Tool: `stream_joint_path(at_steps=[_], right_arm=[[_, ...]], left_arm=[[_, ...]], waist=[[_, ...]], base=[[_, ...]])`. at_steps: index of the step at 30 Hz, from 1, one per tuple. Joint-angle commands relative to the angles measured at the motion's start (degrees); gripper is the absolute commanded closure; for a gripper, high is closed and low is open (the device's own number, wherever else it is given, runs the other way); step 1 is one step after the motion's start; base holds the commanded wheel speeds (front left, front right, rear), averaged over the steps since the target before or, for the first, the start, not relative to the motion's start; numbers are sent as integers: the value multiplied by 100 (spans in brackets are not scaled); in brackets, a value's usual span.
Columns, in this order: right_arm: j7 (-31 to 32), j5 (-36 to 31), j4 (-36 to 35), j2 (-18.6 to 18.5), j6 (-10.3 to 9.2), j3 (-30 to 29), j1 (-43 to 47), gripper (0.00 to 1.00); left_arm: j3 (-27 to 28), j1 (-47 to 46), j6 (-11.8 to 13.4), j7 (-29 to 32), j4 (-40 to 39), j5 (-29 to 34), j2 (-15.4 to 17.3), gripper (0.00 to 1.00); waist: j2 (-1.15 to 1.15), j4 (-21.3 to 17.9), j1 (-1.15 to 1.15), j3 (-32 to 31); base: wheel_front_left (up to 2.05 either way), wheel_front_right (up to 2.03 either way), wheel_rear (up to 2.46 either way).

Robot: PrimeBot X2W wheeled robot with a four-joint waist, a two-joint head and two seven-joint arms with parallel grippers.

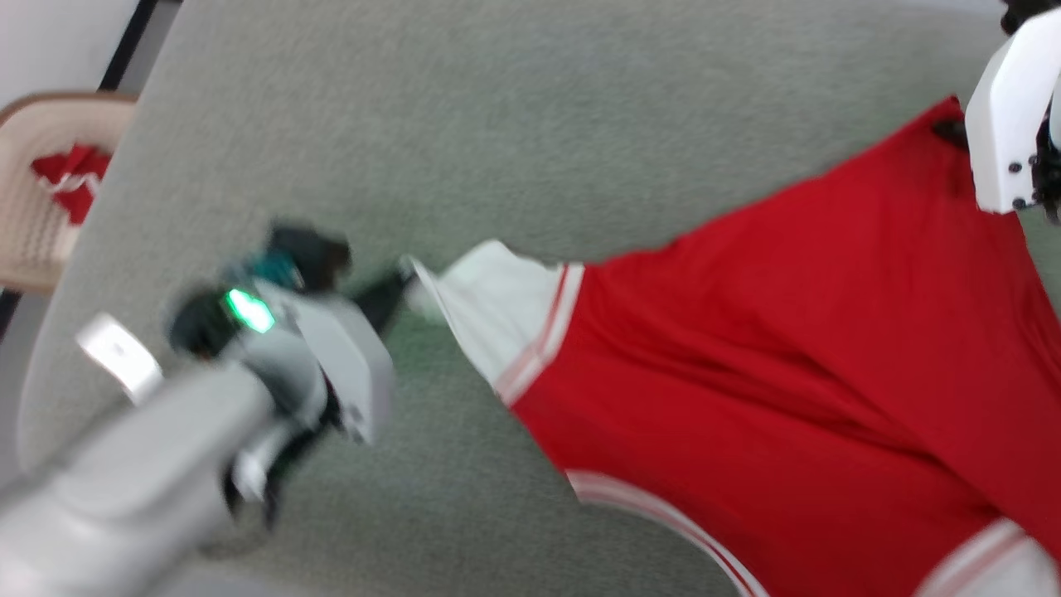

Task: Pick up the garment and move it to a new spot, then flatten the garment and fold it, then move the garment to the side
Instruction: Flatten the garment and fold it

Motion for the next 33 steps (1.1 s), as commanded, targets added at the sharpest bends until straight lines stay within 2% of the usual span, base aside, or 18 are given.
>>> stream_joint_path(at_steps=[1,6,10,17,23,28,33], right_arm=[[-132,96,-94,-51,-11,-43,-95,100],[-622,113,-337,-130,-11,-177,-251,100],[-959,48,-430,-92,-11,-327,-397,100],[-1454,-119,-312,98,-11,-798,-660,100],[-1493,-264,-360,290,-11,-1160,-785,100],[-1474,-356,-484,315,-11,-1464,-843,100],[-1522,-559,-439,349,-11,-1797,-887,100]], left_arm=[[54,-347,21,187,-97,150,195,100],[222,-1443,-134,863,-248,396,540,100],[352,-2322,-409,1174,66,601,527,100],[419,-3651,-855,1227,1223,1059,102,100],[436,-4407,-1152,1034,2238,1288,-309,100],[409,-4865,-1397,857,2822,1397,-571,100],[353,-5278,-1541,759,3253,1518,-816,100]], waist=[[0,-387,0,-377],[0,-750,0,-765],[0,-1000,0,-1065],[0,-1298,0,-1509],[0,-1474,0,-1724],[0,-1544,0,-1710],[0,-1572,0,-1444]], base=[[0,0,0],[0,0,0],[0,0,0],[0,0,0],[0,0,0],[0,0,0],[0,0,0]])
